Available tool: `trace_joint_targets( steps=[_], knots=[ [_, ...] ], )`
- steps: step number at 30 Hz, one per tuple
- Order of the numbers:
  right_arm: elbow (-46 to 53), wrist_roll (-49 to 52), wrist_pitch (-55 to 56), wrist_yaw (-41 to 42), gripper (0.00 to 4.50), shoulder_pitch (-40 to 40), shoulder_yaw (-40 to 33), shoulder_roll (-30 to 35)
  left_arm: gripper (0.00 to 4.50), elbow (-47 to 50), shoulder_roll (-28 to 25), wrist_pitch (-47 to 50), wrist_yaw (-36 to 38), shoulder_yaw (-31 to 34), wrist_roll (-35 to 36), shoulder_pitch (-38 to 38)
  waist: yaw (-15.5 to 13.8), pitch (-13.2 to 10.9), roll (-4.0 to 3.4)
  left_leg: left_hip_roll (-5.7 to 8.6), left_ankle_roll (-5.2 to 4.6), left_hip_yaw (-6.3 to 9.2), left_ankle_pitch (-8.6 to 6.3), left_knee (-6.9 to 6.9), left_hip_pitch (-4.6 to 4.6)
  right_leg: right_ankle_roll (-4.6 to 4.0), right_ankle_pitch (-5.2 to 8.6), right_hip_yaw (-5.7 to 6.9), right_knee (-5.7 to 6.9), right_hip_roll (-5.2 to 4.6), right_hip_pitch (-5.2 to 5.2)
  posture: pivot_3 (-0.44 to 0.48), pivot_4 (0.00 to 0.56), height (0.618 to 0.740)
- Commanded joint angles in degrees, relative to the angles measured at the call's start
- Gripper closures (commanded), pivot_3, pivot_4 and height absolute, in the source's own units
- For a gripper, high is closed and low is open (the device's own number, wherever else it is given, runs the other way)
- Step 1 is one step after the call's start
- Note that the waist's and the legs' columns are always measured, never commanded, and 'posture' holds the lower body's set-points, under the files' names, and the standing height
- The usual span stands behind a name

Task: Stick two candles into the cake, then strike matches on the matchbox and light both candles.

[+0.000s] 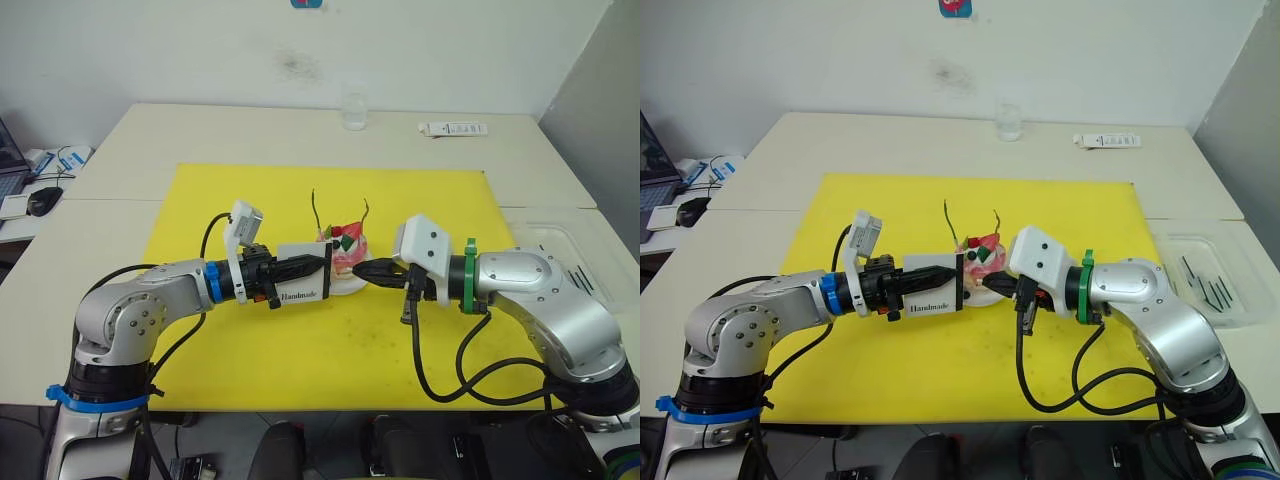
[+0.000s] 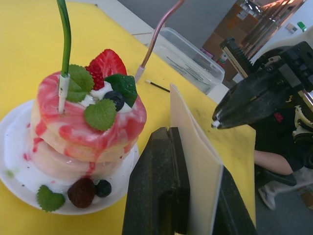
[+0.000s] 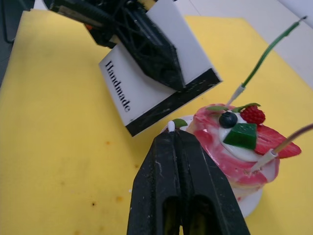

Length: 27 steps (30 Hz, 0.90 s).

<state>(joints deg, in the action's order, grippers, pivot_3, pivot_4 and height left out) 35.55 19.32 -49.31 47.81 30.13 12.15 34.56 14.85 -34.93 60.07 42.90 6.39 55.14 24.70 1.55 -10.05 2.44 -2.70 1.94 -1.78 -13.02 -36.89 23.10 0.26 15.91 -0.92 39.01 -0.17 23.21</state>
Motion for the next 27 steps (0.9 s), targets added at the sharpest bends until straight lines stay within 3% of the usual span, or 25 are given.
trace_joint_targets(
  steps=[1, 13, 27],
  knots=[
    [2.92, 3.8, -2.85, -1.37, 4.48, 0.57, -2.49, -0.94, 4.5, -0.05, 0.23, 1.32, 1.77, 0.27, 2.41, 1.63, 0.0, 0.0, 0.0, 0.0, 0.0, 0.01, 0.0, 0.0, 0.0, 0.0, 0.0, 0.01, 0.0, 0.0, 0.0, 0.0, 0.15, 0.74],
    [2.23, 10.21, -8.64, -4.44, 4.48, 1.87, -2.92, -2.08, 4.5, -0.35, 0.24, 2.63, 3.77, -0.82, 2.56, 2.63, 0.02, 0.0, 0.0, 0.0, 0.0, 0.01, 0.0, 0.01, 0.01, 0.0, 0.0, 0.01, -0.01, 0.02, 0.01, 0.0, 0.15, 0.74],
    [0.21, 8.88, -5.56, -4.06, 4.48, 2.97, 1.33, -0.45, 4.5, 0.39, 0.24, 4.21, 3.99, -0.85, 4.19, 2.58, 0.06, 0.0, 0.0, 0.0, -0.01, 0.02, 0.0, 0.02, 0.03, 0.01, 0.0, 0.01, -0.03, 0.03, 0.02, 0.0, 0.15, 0.74]
  ],
)
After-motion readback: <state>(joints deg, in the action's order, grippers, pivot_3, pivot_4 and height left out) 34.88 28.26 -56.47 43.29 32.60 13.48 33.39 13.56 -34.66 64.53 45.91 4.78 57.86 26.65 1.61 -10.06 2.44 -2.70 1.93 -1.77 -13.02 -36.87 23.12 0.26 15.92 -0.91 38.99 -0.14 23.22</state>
